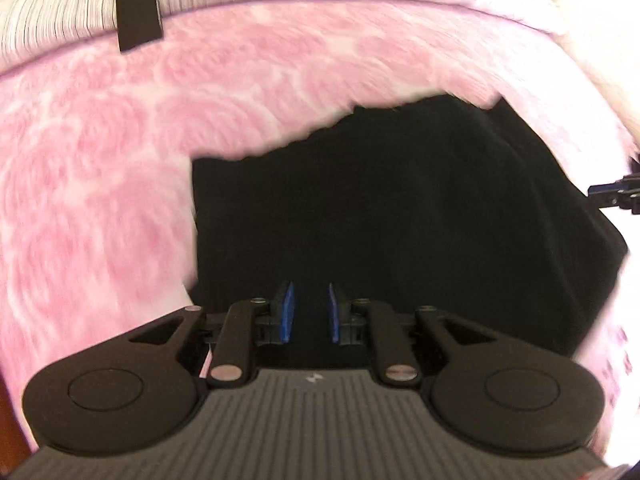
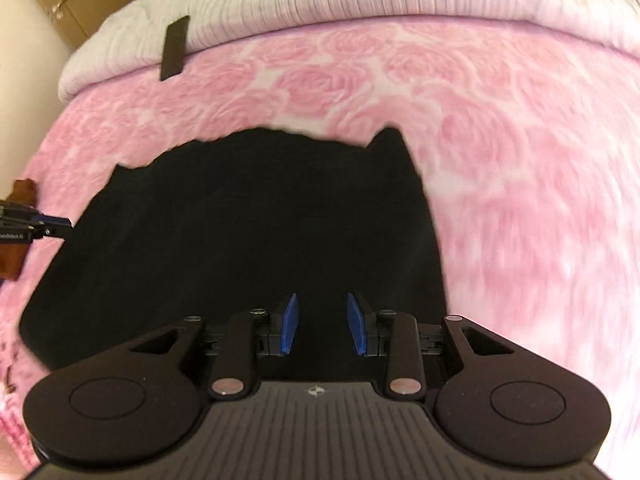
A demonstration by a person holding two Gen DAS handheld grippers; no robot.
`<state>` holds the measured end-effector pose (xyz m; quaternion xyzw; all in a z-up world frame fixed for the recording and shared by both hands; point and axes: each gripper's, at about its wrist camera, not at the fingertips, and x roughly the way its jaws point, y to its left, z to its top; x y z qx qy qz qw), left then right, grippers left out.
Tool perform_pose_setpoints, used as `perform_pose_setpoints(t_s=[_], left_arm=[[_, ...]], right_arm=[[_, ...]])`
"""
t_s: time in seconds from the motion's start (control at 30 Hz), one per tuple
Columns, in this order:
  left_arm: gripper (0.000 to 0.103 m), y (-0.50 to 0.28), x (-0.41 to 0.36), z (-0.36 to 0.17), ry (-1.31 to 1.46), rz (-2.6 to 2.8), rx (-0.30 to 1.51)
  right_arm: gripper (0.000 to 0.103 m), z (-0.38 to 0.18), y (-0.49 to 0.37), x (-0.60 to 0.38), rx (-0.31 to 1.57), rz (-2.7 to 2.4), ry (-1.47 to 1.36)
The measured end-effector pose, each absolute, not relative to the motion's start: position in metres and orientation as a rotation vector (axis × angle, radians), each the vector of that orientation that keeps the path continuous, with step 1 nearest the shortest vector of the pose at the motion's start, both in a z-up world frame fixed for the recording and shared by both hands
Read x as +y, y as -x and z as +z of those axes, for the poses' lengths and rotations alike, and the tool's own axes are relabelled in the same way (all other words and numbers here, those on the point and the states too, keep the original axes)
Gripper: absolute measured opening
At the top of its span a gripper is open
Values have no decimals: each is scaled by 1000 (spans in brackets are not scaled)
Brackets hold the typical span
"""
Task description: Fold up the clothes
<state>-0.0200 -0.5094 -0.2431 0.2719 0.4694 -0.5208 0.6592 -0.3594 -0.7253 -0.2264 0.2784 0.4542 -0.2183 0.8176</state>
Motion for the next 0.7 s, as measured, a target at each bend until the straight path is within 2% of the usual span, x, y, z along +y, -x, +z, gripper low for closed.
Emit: perform_pose_setpoints(t_s=[0.13,0.3,0.47,0.63,0.67,0.7], left_arm=[[15,53,-471,-268,-699,-1149,1132],[16,54,-461,-285,-696,-1111,1158],[15,67,-470,-263,-760,-1091,1095],[17,95,-465,-251,-774,-1096,1091],[18,101,-464,-256,-804,-1091,1096],[18,107,-463,-262,-834,-1086,1101]], right_arm=[[33,-236,403,-682,984,-505,-665],[33,-249,440,-667,1010,-583,-720],[36,-246,452,-659,1057,-588,-677],[36,-225,439,-646,962,-547,-679],[38,-231,434,-646,983,-539,-706],[44,-237,430,-646,1005,-530,-734]])
